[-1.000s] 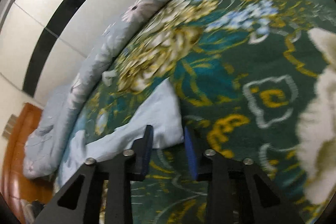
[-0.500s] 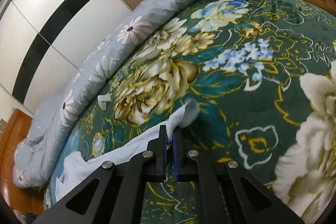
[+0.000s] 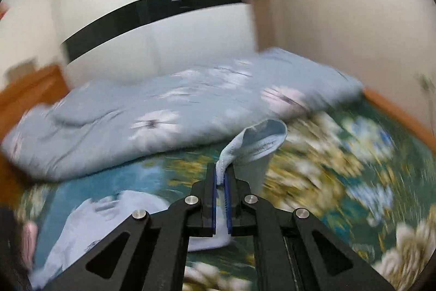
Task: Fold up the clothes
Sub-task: 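Lay the held sleeve across the shirt body and open the right gripper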
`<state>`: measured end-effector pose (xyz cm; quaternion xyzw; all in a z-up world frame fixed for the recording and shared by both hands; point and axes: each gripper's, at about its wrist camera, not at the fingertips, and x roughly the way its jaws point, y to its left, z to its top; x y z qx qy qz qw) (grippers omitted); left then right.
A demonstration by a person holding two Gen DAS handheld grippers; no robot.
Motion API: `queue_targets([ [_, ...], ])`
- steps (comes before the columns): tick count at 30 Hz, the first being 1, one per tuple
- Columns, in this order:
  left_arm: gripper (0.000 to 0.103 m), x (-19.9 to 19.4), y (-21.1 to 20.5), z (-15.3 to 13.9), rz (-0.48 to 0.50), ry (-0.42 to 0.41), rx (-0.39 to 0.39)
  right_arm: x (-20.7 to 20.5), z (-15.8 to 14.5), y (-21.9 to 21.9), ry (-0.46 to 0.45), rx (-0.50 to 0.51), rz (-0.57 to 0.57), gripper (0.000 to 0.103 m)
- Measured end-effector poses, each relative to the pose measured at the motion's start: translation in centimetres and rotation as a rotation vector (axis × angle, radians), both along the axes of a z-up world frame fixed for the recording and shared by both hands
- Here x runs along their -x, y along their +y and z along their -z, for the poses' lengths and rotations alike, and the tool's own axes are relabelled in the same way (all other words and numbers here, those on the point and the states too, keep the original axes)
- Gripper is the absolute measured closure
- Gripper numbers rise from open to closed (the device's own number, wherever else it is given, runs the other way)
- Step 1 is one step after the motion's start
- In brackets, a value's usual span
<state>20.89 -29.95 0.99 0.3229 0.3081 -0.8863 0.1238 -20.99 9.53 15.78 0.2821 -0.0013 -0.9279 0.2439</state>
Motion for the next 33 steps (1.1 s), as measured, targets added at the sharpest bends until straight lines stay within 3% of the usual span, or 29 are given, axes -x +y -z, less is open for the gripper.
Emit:
queue_targets([
  [4, 0.044, 0.7, -1.0, 0.1, 0.012, 0.021, -0.003, -3.1, -1.3, -11.0, 0.066, -0.108, -0.217, 0.098],
  [6, 0.044, 0.8, -1.5, 0.4, 0.017, 0.028, -0.014, -4.9, -0.5, -16.8, 0.064, -0.152, -0.323, 0.098],
  [10, 0.044, 0.6, -2.6, 1.5, 0.013, 0.033, -0.028, -9.4, 3.6, -26.5, 0.044, -0.24, -0.507, 0.098],
  [15, 0.044, -0.4, -4.5, 3.2, -0.016, 0.048, -0.084, -13.7, 12.2, -35.0, -0.07, -0.36, -0.641, 0.098],
  [18, 0.044, -0.9, -5.2, 3.7, -0.032, 0.053, -0.102, -14.9, 16.8, -37.2, -0.138, -0.422, -0.669, 0.098],
  [21, 0.044, -1.3, -5.9, 4.2, -0.047, 0.057, -0.12, -15.5, 18.9, -37.6, -0.167, -0.434, -0.678, 0.098],
  [28, 0.043, -0.1, -5.8, 3.8, -0.043, 0.031, -0.117, -16.6, 17.8, -37.3, -0.17, -0.357, -0.719, 0.098],
  [33, 0.043, 1.7, -5.3, 2.4, -0.028, 0.008, -0.089, -15.9, 19.2, -37.2, -0.259, -0.329, -0.753, 0.093],
])
